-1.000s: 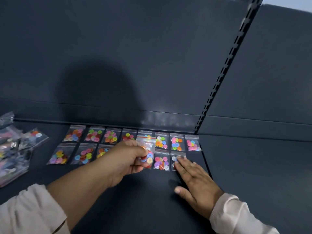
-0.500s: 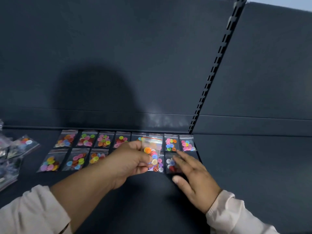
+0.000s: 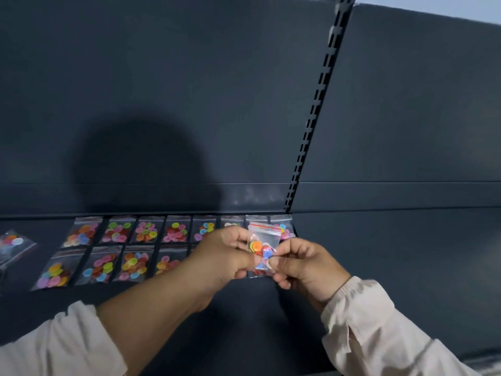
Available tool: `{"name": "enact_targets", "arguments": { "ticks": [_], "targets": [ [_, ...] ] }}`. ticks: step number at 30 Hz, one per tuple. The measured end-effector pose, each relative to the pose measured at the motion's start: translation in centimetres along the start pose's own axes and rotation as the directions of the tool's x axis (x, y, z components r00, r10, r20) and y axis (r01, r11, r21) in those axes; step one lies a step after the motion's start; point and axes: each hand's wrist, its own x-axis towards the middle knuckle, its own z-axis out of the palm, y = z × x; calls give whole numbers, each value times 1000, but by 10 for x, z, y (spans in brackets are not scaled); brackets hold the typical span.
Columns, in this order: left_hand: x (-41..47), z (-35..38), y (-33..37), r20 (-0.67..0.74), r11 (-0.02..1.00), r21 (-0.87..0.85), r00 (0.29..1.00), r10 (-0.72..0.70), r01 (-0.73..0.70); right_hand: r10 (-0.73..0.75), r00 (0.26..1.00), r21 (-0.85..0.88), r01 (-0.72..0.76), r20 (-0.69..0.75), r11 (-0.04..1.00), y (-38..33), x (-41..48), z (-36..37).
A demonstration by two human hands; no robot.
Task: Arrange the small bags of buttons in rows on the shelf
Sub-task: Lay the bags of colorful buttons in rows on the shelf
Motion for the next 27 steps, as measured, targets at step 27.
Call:
{"name": "enact_targets", "arguments": {
  "ticks": [27],
  "targets": [
    [18,10,-38,423,122,885,885,193,-450,-268,944,-951,248,194,186,36,21,-58]
  ]
}}
